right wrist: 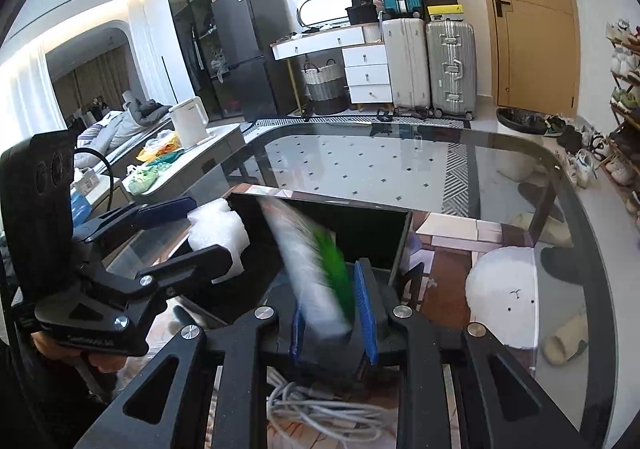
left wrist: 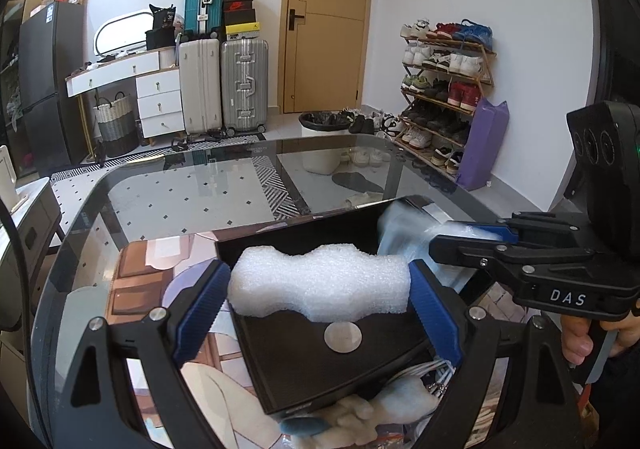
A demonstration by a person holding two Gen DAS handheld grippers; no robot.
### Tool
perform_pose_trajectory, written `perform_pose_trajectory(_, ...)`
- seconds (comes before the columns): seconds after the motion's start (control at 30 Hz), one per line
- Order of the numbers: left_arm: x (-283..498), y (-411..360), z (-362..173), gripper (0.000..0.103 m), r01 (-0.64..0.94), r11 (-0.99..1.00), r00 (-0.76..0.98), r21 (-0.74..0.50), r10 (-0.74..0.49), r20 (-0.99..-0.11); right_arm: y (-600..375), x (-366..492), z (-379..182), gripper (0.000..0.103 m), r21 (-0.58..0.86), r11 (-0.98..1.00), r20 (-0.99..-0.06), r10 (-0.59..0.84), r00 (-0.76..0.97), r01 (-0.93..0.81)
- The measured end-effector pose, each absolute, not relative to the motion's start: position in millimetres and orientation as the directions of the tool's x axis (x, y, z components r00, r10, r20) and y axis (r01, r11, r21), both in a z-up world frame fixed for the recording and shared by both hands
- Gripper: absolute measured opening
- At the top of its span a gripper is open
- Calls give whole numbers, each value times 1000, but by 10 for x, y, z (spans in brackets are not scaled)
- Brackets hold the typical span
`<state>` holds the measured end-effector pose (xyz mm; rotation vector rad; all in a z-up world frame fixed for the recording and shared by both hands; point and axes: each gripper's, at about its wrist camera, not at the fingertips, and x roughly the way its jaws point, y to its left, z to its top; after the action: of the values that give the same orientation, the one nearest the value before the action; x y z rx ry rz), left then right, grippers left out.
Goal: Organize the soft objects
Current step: 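Carry the foam sleeve and green packet into the black box with both grippers, then open both grippers to release the items in the box and withdraw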
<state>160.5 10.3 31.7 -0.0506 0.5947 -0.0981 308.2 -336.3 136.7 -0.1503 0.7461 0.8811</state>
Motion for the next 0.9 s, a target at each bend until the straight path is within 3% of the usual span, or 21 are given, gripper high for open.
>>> perform_pose_trajectory(0.13, 1602, 83, 297, 91, 79, 995, 820, -67, -103, -563, -3385, 3091, 1373, 28, 164, 650, -643, 641, 419, -742)
perform_pose_trajectory(0.2, 1576, 90, 314, 98, 85, 994, 818, -70, -109, -564, -3412, 3064, 1395, 39, 152, 652, -637, 639, 431, -743)
perform_pose_trajectory(0.3, 1518, 101, 352, 103, 88, 993, 825, -78, -117, -553, -3475, 2999, 1431, 63, 149, 647, -630, 645, 432, -748)
perform_pose_trajectory(0.37, 1479, 106, 378, 103, 88, 993, 824, -83, -119, -553, -3520, 2954, 1452, 95, 150, 649, -621, 649, 440, -746)
perform_pose_trajectory(0.5, 1374, 155, 412, 103, 78, 993, 824, -91, -115, -554, -3669, 2868, 1506, 102, 178, 652, -585, 672, 453, -737)
perform_pose_trajectory(0.9, 945, 392, 392, 103, -10, 994, 834, -112, -53, -549, -3942, 2518, 1511, 102, 176, 669, -595, 657, 463, -722)
